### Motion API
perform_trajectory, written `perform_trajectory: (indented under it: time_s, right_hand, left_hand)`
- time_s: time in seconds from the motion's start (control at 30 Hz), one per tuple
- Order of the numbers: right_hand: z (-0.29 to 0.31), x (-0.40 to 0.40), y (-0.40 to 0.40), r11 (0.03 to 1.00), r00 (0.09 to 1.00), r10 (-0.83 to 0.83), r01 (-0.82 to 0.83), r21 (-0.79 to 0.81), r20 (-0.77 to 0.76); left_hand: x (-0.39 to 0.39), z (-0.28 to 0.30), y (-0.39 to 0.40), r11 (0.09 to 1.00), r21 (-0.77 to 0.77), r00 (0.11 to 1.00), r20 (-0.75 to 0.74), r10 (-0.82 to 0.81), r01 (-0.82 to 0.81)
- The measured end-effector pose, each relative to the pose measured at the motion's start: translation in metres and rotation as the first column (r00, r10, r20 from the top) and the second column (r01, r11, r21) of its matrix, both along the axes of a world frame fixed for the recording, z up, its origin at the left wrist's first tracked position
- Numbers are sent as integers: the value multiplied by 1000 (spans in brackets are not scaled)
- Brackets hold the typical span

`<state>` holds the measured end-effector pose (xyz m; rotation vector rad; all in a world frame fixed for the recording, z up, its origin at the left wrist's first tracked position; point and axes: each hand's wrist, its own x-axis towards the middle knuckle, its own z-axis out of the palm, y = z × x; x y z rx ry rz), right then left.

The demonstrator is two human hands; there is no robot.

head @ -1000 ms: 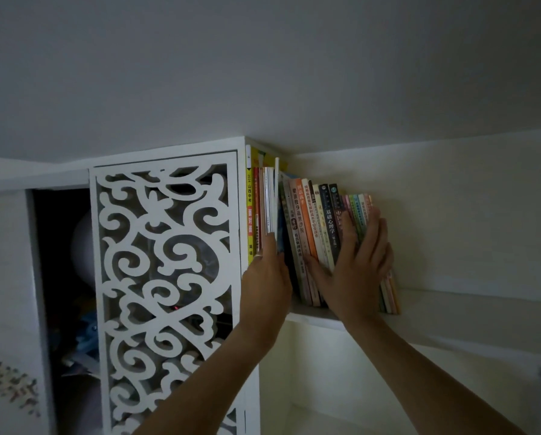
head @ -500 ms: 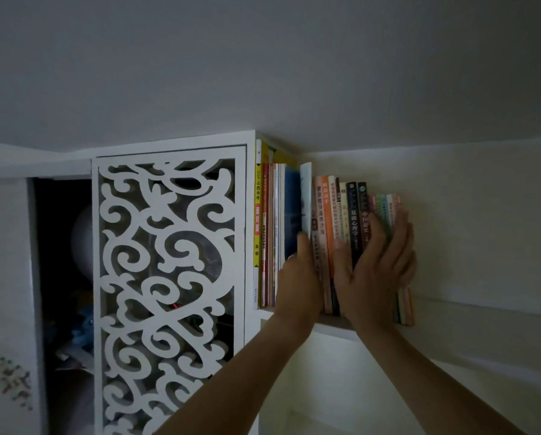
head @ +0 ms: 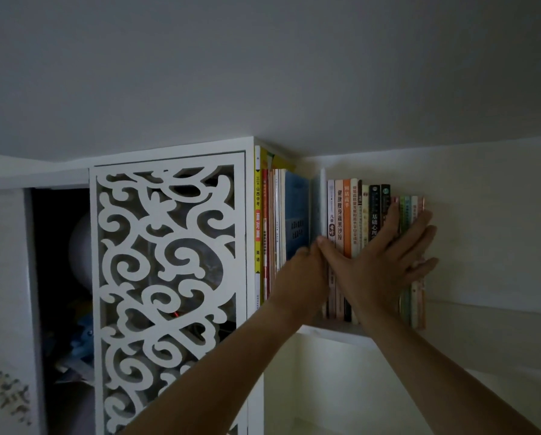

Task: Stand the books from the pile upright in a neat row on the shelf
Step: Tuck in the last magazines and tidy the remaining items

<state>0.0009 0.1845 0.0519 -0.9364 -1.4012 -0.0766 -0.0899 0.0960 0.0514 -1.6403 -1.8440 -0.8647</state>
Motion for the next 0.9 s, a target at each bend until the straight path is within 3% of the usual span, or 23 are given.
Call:
perform_trajectory:
  time_s: [0.07, 0.13, 0.23, 0.33, 0.53, 0.67, 0.77, 0.83, 0.9]
  right_hand:
    - [-1, 0, 1, 1000, 1000, -12, 12, 10, -9]
    - [-1, 0, 3, 999, 999, -32, 33, 21, -12]
    - [-2, -1, 4, 999, 999, -40, 40, 24, -16]
    - [-3, -1, 4, 999, 999, -41, 42, 32, -17]
    - [-3, 0, 5, 999, 999, -38, 39, 34, -16]
    - [-3, 1, 3, 999, 999, -35, 36, 30, -12]
    - [-4, 1, 2, 999, 999, -37, 38, 33, -17]
    - [-4, 1, 2, 999, 999, -26, 27, 37, -20]
    - [-4, 2, 2, 999, 1000, -19, 20, 38, -21]
  left_hand:
    - [-10, 5, -4, 969, 137, 910, -336, 242, -207]
    - [-13, 15, -12, 933, 181, 735, -577, 357, -310]
    - [-22, 21, -25, 837, 39, 479, -805, 350, -546]
    - [-27, 26, -32, 682, 47, 233, -921, 312, -730]
    - [-30, 42, -41, 839, -54, 249, -963, 99, -542]
    - [-29, 56, -43, 919, -228, 339, -934, -113, -321]
    - [-22, 59, -39, 918, -73, 277, -960, 41, -389]
    - [-22, 62, -40, 812, 41, 251, -941, 228, -583]
    - [-21, 67, -46, 745, 63, 226, -933, 281, -664]
